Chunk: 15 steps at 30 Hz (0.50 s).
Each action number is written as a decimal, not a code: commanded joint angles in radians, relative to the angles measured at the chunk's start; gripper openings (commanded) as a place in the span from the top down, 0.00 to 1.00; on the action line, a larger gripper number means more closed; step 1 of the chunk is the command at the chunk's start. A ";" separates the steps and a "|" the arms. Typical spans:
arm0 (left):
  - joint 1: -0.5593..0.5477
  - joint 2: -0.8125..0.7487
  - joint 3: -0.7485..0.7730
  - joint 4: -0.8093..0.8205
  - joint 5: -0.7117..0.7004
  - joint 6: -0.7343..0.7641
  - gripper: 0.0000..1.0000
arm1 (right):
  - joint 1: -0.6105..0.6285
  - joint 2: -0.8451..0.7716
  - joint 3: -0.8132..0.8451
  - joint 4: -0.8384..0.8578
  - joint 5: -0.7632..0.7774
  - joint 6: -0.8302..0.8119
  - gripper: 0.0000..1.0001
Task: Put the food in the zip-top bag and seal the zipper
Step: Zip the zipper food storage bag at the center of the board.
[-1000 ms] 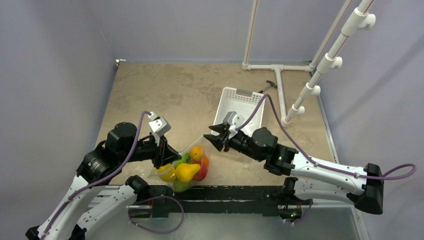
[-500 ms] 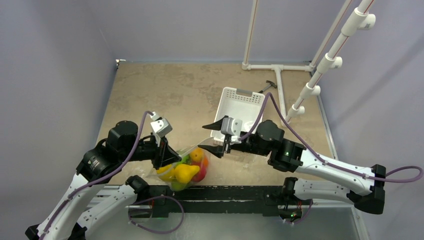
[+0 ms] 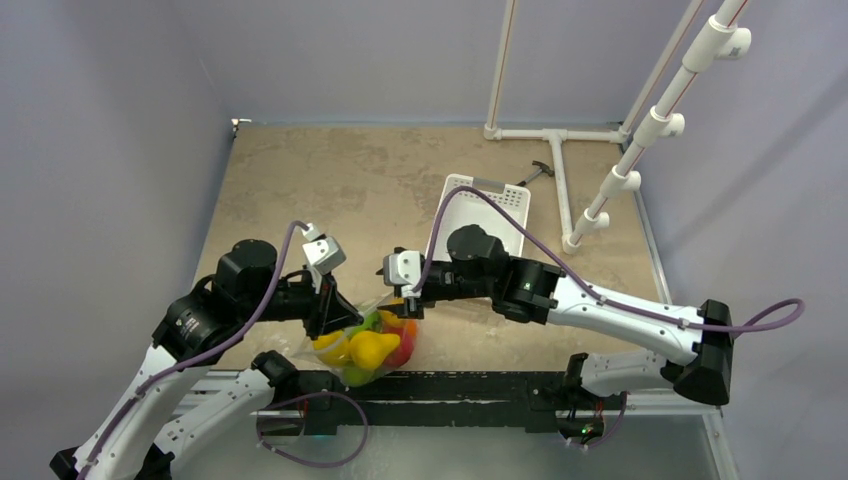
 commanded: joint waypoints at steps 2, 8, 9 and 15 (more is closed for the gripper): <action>0.000 0.001 0.059 0.041 0.015 0.019 1.00 | -0.001 0.032 0.051 -0.036 -0.094 -0.044 0.40; -0.001 0.001 0.056 0.053 0.009 0.016 1.00 | 0.001 0.056 0.034 -0.030 -0.133 -0.042 0.50; 0.000 0.002 0.056 0.055 0.009 0.015 1.00 | 0.001 0.060 0.033 -0.030 -0.136 -0.041 0.53; 0.000 0.003 0.061 0.055 0.007 0.015 1.00 | 0.002 0.074 0.031 -0.032 -0.127 -0.028 0.88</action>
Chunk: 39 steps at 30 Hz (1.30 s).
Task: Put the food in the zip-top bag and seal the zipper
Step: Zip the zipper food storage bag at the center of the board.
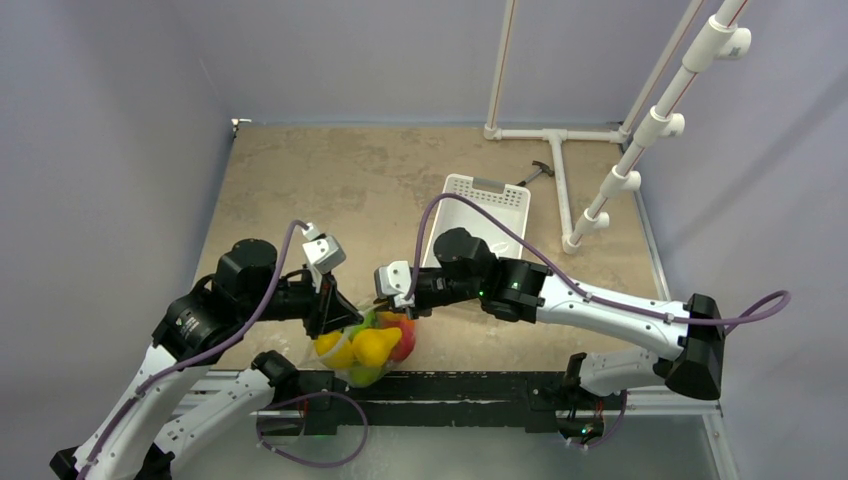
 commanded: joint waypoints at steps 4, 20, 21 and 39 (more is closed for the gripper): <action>-0.001 0.000 0.059 0.052 0.004 0.014 1.00 | 0.002 -0.007 0.017 0.022 0.030 0.026 1.00; 0.000 -0.019 0.120 -0.024 -0.095 0.026 1.00 | 0.002 -0.155 -0.117 0.197 0.406 0.306 1.00; -0.001 -0.022 0.122 -0.025 -0.099 0.026 1.00 | 0.002 -0.157 -0.124 0.198 0.420 0.325 1.00; 0.000 -0.118 0.142 -0.061 -0.208 0.008 1.00 | -0.002 -0.164 -0.170 0.274 0.693 0.470 1.00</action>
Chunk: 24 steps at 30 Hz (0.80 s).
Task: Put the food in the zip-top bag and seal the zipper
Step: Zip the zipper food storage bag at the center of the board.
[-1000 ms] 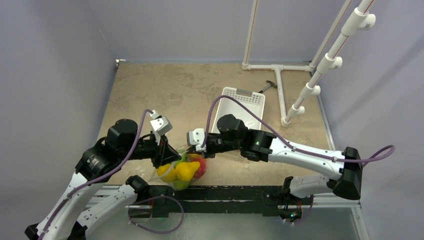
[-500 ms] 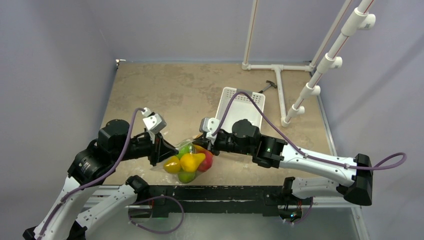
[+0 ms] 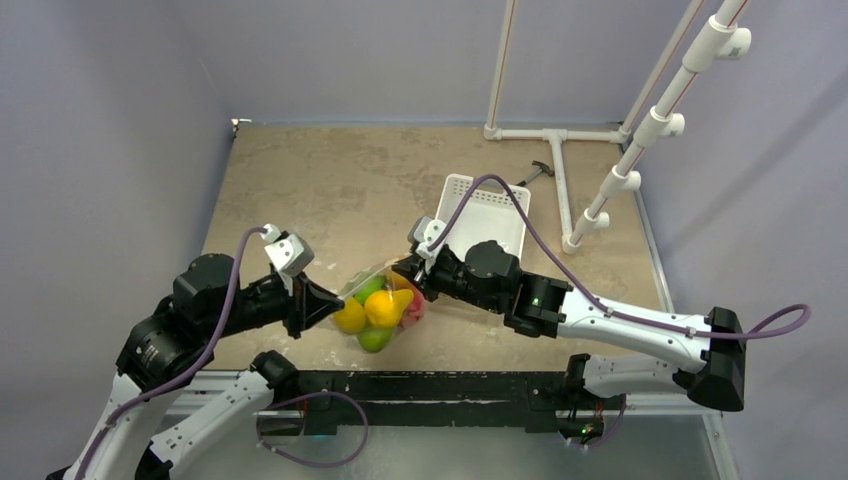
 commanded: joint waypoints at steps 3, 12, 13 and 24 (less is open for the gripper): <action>-0.001 -0.055 0.051 -0.038 -0.068 -0.025 1.00 | -0.022 -0.038 -0.022 0.056 0.177 0.053 1.00; 0.000 -0.084 0.060 -0.083 -0.133 -0.048 1.00 | -0.025 -0.052 -0.026 0.052 0.212 0.078 1.00; 0.000 -0.086 0.064 -0.086 -0.137 -0.049 1.00 | -0.025 -0.053 -0.026 0.052 0.216 0.080 1.00; 0.000 -0.085 0.101 -0.103 -0.166 -0.067 1.00 | -0.025 -0.087 -0.035 0.054 0.188 0.090 1.00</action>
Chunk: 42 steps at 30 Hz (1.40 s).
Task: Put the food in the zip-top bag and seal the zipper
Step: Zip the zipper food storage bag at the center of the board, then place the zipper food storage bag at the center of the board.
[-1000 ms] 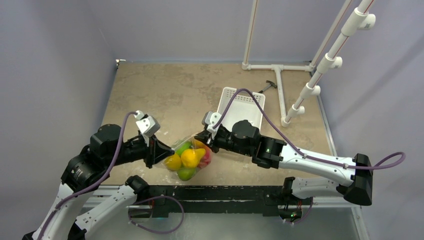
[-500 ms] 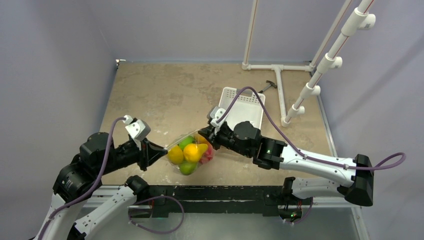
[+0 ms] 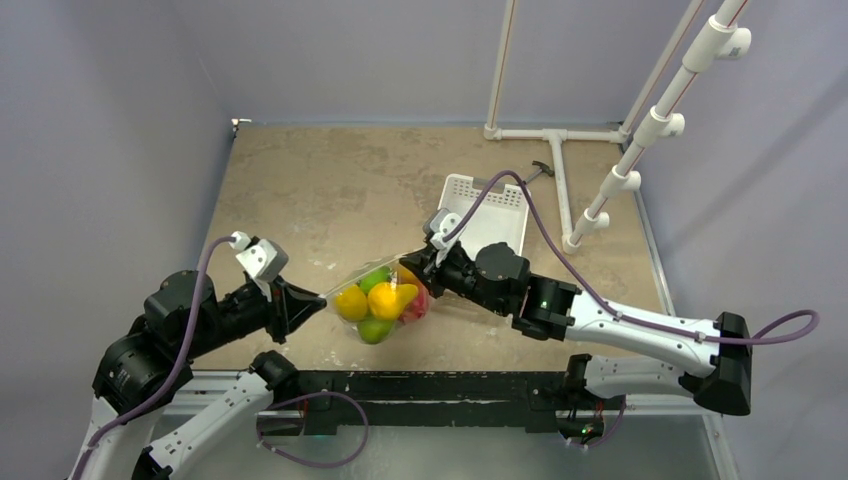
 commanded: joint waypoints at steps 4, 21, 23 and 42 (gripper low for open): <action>0.000 -0.012 0.056 -0.027 -0.045 -0.030 0.91 | -0.024 -0.066 -0.012 0.042 0.053 -0.004 1.00; -0.001 0.120 0.186 0.084 -0.118 0.098 0.38 | -0.019 -0.067 -0.012 0.025 -0.139 -0.109 1.00; -0.001 0.132 0.172 0.111 -0.096 0.105 0.38 | -0.018 -0.063 -0.005 -0.004 -0.151 -0.112 1.00; 0.000 0.185 -0.064 0.321 0.223 0.068 0.35 | 0.030 0.001 0.104 -0.086 -0.272 -0.088 1.00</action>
